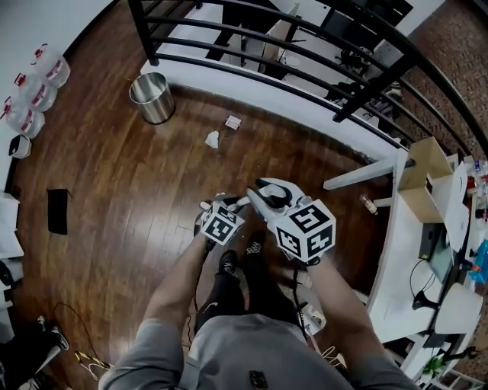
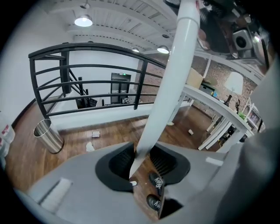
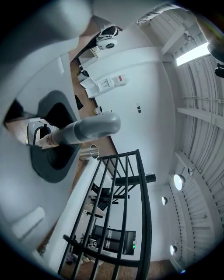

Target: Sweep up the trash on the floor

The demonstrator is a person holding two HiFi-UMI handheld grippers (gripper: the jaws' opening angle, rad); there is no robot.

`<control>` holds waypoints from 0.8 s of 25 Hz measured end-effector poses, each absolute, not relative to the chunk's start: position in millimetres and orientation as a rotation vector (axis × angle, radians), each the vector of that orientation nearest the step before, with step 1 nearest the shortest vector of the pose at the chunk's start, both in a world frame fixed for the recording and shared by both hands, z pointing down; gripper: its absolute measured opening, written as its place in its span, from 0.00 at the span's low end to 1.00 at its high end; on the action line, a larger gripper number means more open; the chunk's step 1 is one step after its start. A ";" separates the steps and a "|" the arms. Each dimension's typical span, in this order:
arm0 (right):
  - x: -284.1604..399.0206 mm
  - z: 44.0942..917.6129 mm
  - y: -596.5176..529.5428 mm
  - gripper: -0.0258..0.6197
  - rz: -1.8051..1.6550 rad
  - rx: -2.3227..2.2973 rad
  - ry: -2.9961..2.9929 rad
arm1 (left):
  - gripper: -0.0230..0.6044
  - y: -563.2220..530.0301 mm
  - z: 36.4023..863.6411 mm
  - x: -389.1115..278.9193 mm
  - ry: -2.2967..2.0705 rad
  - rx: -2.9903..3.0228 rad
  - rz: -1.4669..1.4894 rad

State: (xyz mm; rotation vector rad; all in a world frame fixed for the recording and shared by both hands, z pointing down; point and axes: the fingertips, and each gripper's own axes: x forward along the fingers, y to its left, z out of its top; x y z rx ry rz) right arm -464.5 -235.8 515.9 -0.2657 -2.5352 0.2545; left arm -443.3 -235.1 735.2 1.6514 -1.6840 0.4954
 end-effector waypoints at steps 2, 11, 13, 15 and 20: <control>-482.0 517.1 -265.6 0.18 0.269 -0.258 -2.541 | 0.22 -261.9 736.1 -461.8 -1.685 1.646 0.494; -538.1 516.0 -398.7 0.18 0.269 -0.250 -2.581 | 0.23 -394.6 735.8 -534.8 -1.753 1.613 0.515; -548.5 514.8 -422.0 0.18 0.250 -0.248 -2.581 | 0.23 -421.8 734.2 -549.7 -1.767 1.606 0.526; -558.4 513.6 -442.7 0.18 0.245 -0.249 -2.584 | 0.23 -444.2 732.6 -564.1 -1.775 1.601 0.544; -565.8 504.2 -488.1 0.18 0.215 -0.236 -2.618 | 0.24 -499.6 722.5 -581.0 -1.790 1.642 0.580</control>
